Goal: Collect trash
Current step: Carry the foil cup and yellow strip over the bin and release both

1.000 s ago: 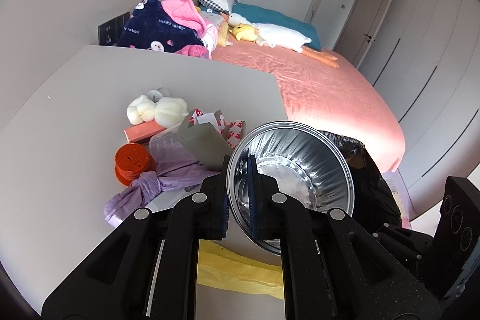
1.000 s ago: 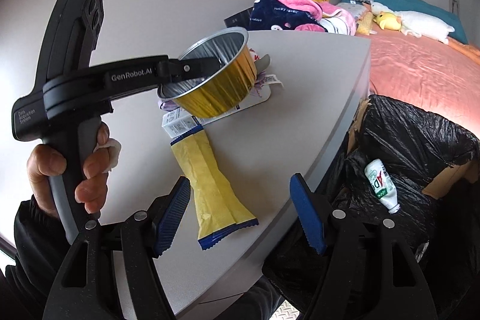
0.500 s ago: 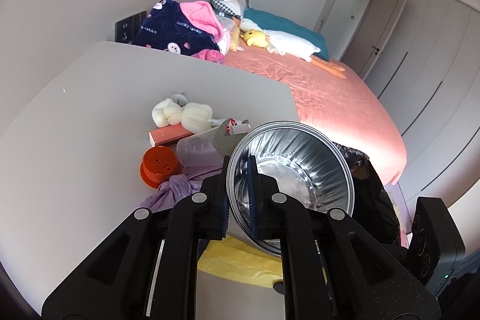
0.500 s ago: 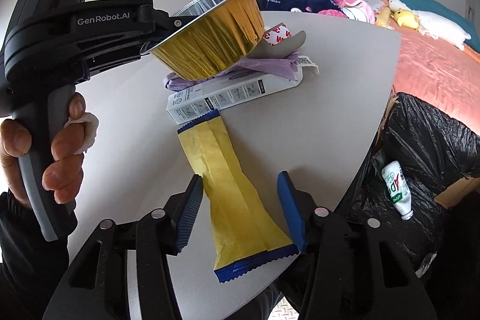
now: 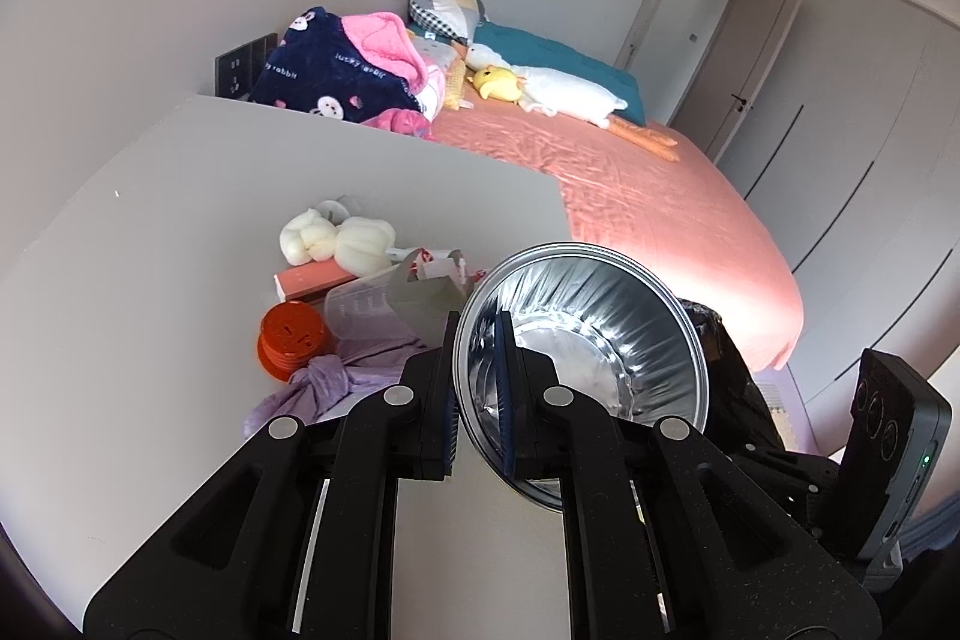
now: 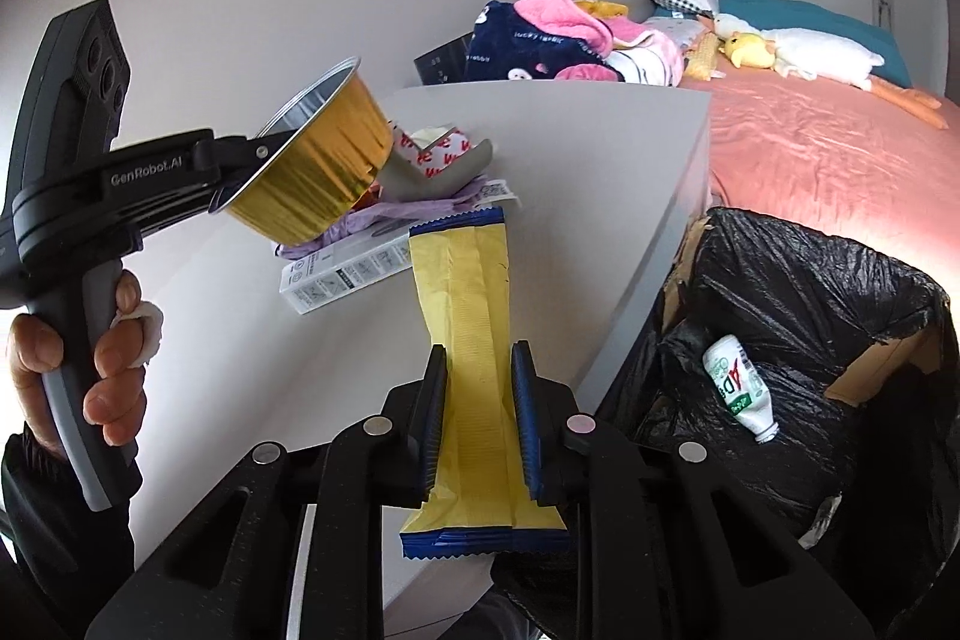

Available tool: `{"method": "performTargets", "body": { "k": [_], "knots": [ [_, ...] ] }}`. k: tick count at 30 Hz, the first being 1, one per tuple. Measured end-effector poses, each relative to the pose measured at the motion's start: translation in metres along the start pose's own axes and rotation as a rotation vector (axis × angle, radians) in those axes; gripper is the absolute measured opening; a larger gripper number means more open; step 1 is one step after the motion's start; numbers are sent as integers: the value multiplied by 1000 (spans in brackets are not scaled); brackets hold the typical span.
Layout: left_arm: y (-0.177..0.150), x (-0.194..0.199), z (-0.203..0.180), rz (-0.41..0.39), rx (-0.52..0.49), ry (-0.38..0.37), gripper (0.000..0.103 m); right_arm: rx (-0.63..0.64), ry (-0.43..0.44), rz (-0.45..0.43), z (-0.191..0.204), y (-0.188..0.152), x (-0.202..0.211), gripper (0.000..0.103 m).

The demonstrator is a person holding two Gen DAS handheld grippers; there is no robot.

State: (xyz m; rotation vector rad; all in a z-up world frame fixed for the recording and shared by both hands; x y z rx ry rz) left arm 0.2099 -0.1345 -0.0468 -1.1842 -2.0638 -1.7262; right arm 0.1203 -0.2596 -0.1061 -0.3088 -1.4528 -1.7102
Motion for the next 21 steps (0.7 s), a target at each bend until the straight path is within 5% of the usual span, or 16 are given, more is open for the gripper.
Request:
{"method": "performTargets", "body": {
  "k": [21],
  "knots": [
    [-8, -42, -90, 87, -76, -135, 9, -147, -106, -105, -87, 4, 64, 23]
  ]
}}
Point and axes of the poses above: each gripper's, at about its wrist camera, not at the fingertips, and x roughly against the way its jaws point, z to its left, y to its top, the point moved 9 cm from there along -x, roughly the way its jaws point, and after that the axes turned 1 degree about -z, right-handed, at the moved point
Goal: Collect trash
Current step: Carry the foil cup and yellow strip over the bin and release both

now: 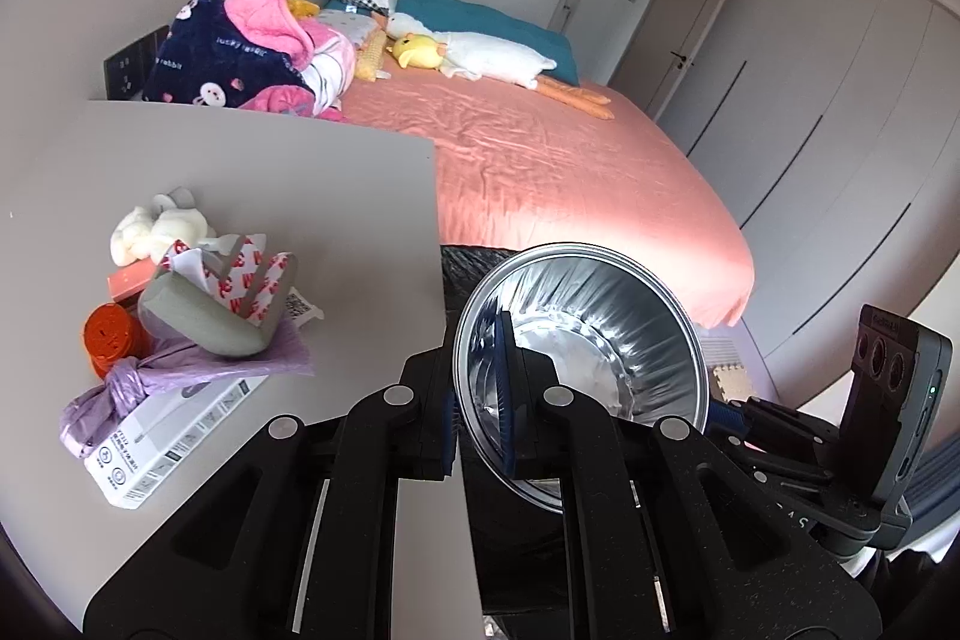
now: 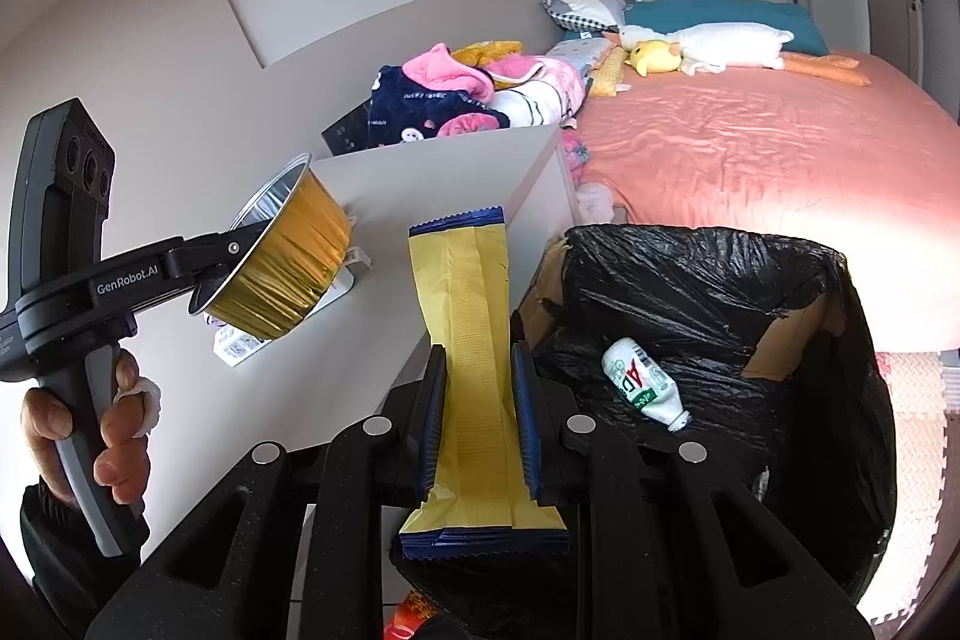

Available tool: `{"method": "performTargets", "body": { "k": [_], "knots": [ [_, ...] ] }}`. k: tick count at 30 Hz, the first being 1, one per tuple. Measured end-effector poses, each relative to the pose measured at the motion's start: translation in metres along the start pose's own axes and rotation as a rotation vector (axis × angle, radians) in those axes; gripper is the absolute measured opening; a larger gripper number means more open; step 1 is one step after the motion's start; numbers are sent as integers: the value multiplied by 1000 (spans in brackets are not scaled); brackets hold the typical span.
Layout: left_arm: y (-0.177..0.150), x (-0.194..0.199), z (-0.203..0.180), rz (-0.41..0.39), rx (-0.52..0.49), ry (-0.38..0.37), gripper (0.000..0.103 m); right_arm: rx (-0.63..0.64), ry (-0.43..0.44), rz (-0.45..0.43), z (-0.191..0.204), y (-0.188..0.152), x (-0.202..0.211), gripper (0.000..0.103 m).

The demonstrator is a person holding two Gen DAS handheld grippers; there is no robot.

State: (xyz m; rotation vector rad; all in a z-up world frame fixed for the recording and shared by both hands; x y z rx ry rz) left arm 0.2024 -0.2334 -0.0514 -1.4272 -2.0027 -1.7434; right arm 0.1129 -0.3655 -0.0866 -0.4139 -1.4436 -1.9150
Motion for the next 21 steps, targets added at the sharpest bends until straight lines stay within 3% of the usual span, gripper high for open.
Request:
{"method": "performTargets", "body": {
  "k": [15, 17, 18, 19, 20, 21],
  "knots": [
    [-13, -35, -53, 83, -47, -111, 9, -120, -72, -67, -62, 14, 34, 23],
    [-19, -40, -61, 123, -56, -158, 11, -155, -84, -82, -74, 16, 40, 26],
    [-23, -44, -63, 144, -60, -163, 30, -177, -92, -90, -81, 18, 44, 32],
    [-25, -48, -64, 160, -64, -140, 54, -197, -105, -99, -87, 20, 47, 54],
    [-26, -51, -62, 163, -69, -108, 97, -215, -131, -121, -94, 22, 52, 71],
    [-25, -52, -62, 140, -77, -92, 96, -226, -150, -145, -99, 24, 57, 72]
  ]
}}
Point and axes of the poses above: each gripper's, at about its wrist camera, not at the fingertips, and x roughly against the way its jaws point, z to its left, y to its top, the point moved 9 cm from there along -x, roughly the way its jaws point, and after that the axes turned 1 degree about -z, right-handed, at the moved point
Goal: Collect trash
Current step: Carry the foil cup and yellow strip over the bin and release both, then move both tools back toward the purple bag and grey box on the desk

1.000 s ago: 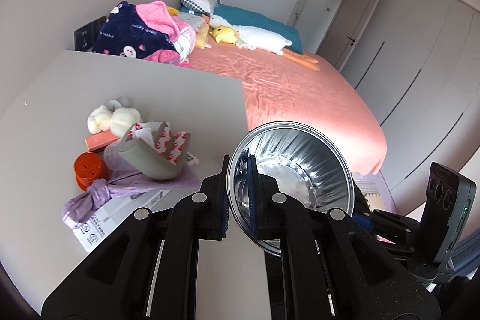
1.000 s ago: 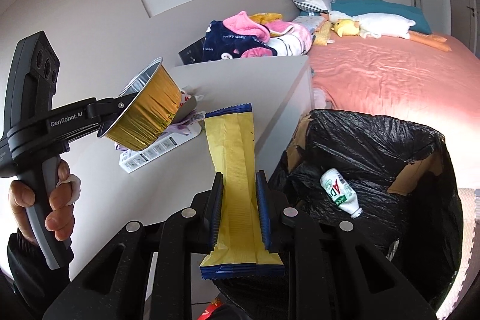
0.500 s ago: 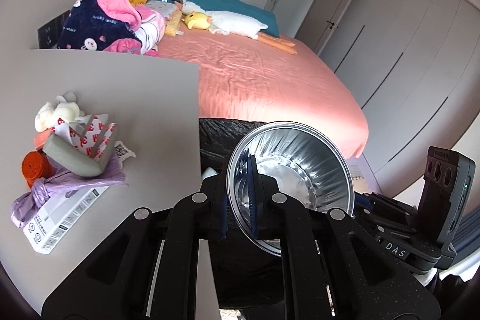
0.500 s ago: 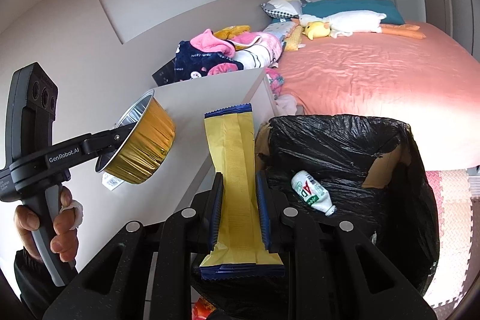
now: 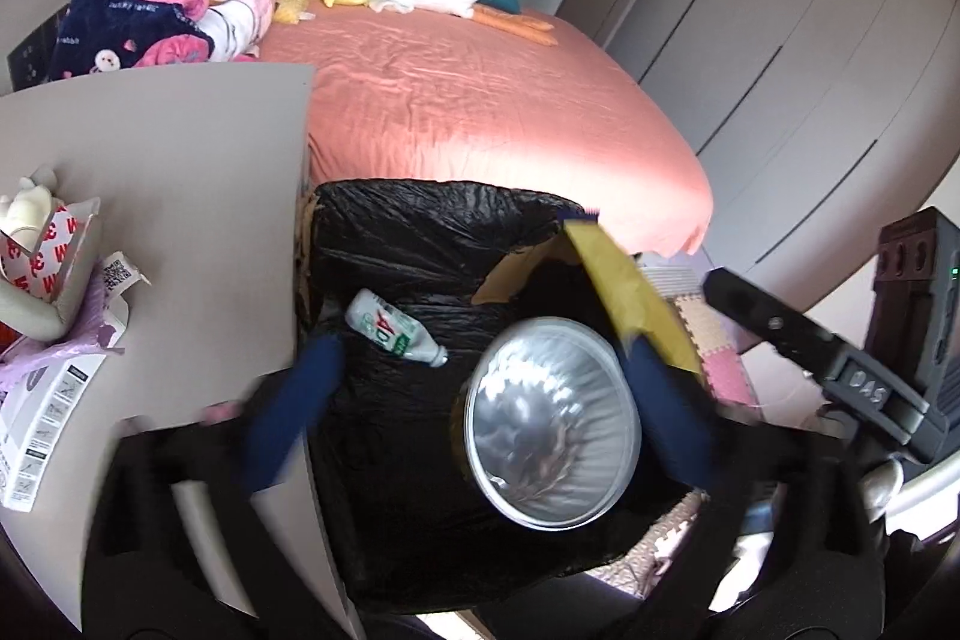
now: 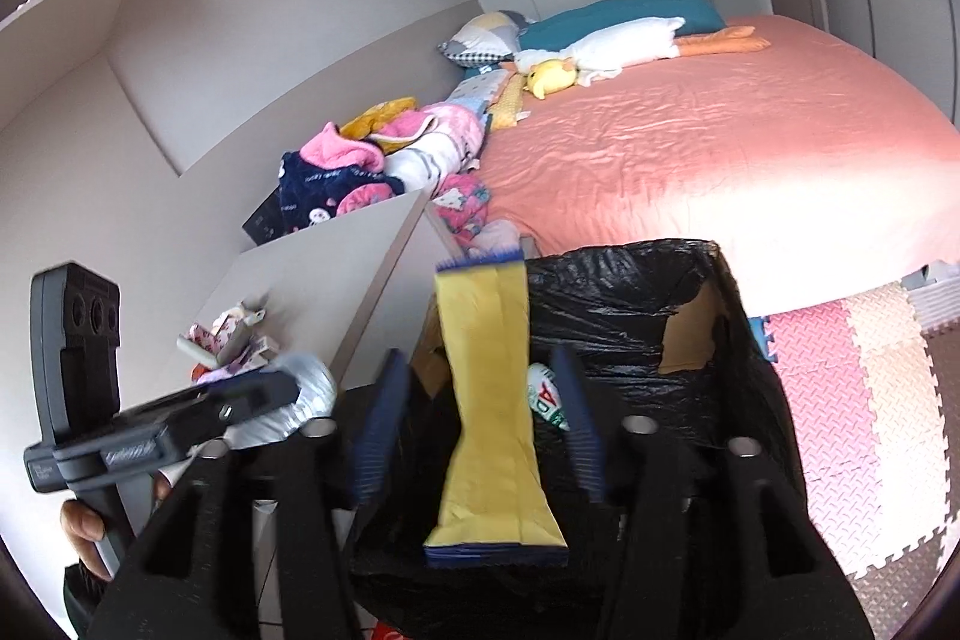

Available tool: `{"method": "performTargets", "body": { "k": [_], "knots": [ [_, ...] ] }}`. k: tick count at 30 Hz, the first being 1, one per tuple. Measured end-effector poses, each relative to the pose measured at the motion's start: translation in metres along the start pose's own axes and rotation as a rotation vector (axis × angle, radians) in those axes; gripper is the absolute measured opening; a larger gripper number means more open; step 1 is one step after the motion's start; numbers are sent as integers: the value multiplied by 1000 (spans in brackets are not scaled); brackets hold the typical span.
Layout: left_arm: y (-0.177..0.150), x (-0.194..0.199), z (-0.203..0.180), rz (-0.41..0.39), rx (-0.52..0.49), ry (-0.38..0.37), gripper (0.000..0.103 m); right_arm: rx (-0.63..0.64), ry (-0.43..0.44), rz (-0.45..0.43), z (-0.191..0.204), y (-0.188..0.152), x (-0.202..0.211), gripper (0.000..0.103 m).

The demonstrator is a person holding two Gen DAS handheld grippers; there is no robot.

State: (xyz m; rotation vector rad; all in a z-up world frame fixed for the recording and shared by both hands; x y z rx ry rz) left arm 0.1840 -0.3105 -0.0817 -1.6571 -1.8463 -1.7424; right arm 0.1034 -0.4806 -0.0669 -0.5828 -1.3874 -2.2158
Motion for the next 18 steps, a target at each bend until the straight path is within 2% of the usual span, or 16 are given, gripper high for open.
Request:
{"method": "performTargets", "body": {
  "k": [3, 7, 18],
  "knots": [
    [-2, -2, -4, -2, -11, -10, 96, -7, -18, -20, -8, 6, 4, 72],
    [-3, 0, -3, -9, -36, 31, 96, -10, -11, -11, -7, 4, 1, 72],
    [-9, 17, 27, -32, 19, 74, 96, 54, 30, 33, 25, -10, -14, 72]
  ]
}}
Point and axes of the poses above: each gripper's, at about its wrist camera, not at the fingertips, and x roughly against the way its jaws point, z to its left, y to its top, the point moved 9 cm from there along -x, roughly the way its jaws point, and after that the axes turned 1 degree about -z, right-handed, at the moved point
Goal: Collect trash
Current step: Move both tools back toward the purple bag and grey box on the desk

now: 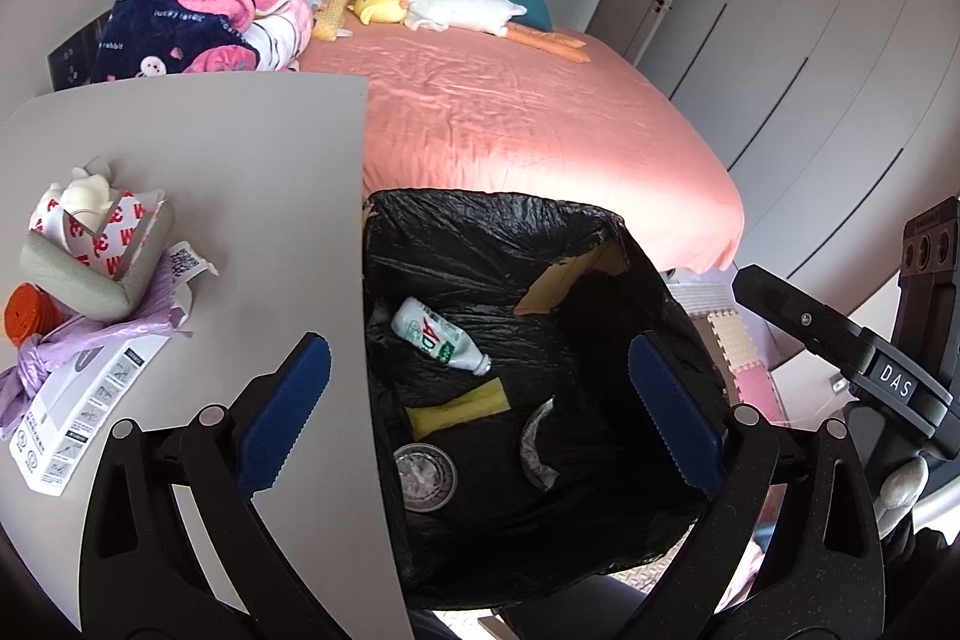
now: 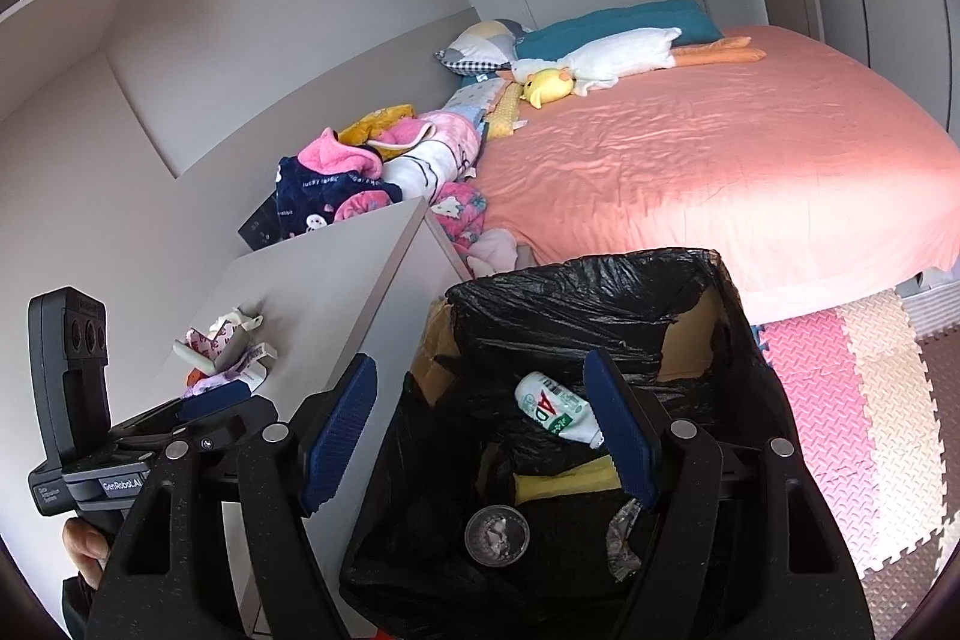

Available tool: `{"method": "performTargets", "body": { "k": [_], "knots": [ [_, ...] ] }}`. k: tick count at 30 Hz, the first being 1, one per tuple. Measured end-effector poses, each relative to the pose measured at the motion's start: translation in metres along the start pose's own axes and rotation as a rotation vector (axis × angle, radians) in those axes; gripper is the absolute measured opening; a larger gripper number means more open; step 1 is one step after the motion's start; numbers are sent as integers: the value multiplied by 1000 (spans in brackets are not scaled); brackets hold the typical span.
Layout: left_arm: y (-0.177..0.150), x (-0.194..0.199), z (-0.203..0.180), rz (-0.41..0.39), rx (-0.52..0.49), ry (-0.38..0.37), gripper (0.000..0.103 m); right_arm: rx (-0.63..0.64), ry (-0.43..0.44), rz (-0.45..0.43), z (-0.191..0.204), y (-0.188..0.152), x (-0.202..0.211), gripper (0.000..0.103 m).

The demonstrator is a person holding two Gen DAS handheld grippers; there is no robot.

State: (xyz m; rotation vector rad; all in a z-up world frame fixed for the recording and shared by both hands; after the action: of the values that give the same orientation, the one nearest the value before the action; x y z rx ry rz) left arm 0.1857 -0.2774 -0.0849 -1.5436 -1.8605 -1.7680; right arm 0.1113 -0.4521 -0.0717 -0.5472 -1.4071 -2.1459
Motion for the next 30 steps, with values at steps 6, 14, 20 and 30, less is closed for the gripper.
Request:
{"method": "performTargets", "body": {
  "k": [6, 14, 20, 30],
  "knots": [
    [1, 19, 24, -38, 34, 40, 96, 46, 28, 26, 26, -9, -10, 72],
    [1, 40, 56, -74, 86, 82, 96, 102, 69, 63, 61, -18, -26, 72],
    [-1, 55, 77, -93, 102, 128, 96, 127, 95, 80, 81, -20, -35, 72],
    [-5, 79, 120, -126, 157, 205, 96, 186, 149, 91, 121, -20, -51, 72]
  ]
}}
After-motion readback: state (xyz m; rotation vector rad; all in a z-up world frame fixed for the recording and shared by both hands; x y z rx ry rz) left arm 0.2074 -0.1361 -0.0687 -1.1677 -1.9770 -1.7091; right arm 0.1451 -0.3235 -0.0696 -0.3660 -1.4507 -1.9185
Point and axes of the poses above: each gripper's, at about its wrist camera, not at the fingertips, and x roughly against the way its jaws point, z to its left, y to its top, the point moved 9 cm from there along -x, roughly the way its jaws point, and after that the axes turned 1 degree about -z, right-handed, at the moved point
